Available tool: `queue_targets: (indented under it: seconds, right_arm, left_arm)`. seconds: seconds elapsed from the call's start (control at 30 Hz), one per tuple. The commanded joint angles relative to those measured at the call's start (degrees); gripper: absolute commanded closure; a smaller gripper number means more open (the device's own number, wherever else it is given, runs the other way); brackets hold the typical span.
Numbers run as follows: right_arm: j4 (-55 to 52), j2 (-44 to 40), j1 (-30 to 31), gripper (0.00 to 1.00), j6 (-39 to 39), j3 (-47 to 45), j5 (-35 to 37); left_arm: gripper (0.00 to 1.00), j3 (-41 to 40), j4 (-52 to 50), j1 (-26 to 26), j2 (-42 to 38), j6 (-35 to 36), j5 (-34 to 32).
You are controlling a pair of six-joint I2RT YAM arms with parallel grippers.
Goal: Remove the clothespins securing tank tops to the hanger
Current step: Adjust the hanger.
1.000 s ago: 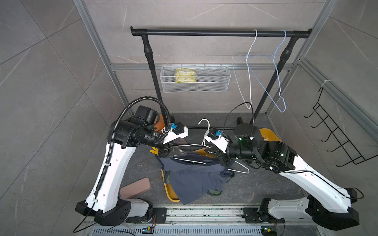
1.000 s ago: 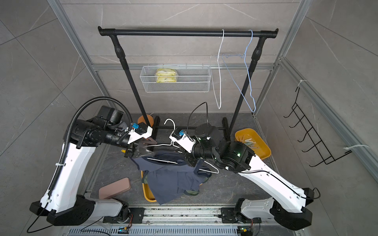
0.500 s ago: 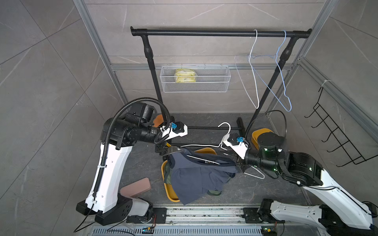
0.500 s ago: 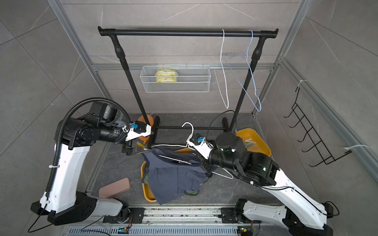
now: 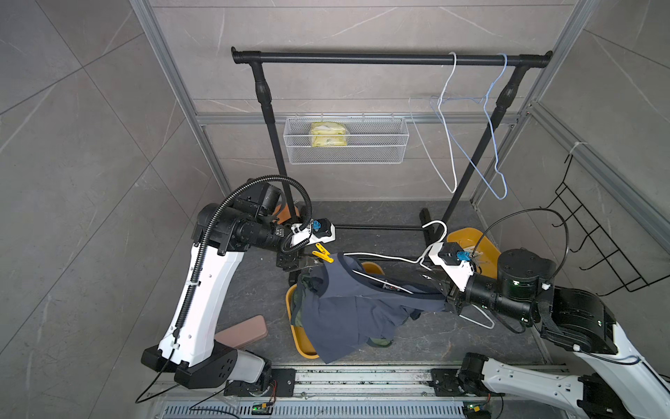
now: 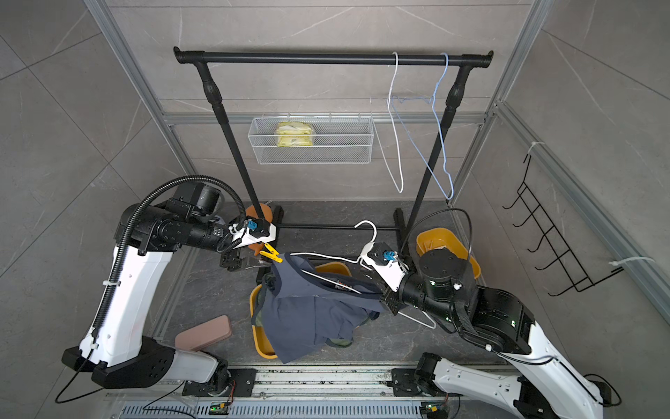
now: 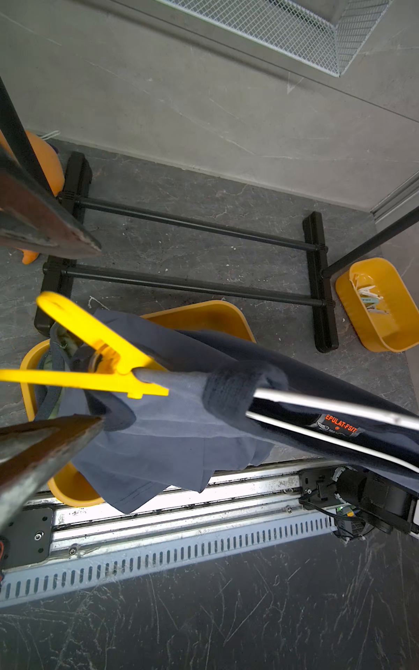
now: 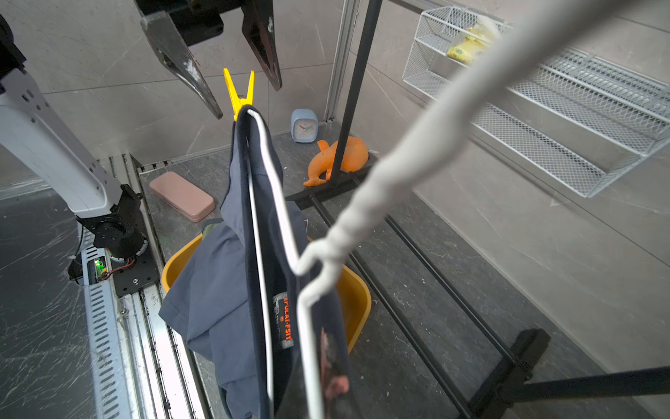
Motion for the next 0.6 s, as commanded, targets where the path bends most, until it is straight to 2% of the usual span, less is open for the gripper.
queue_targets:
  seconds: [0.0,0.37,0.47,0.57]
  right_arm:
    - [-1.4,-0.2,-0.2,1.00,0.9,1.6,1.4]
    - [-0.8,0.5,-0.2,1.00,0.4,2.2,0.7]
    - [-0.4,0.3,-0.2,1.00,0.4,2.3,0.7]
    - [-0.3,-0.1,-0.2,1.00,0.3,2.5,0.9]
  left_arm:
    - [0.30,1.2,-10.6,0.1,-1.3,1.0,2.1]
    - [0.33,0.3,-10.4,0.0,-0.8,1.1,4.3]
    - [0.39,-0.2,-10.4,0.0,-0.7,1.3,4.4]
    - [0.40,-0.7,-10.3,0.0,-0.8,1.5,4.5]
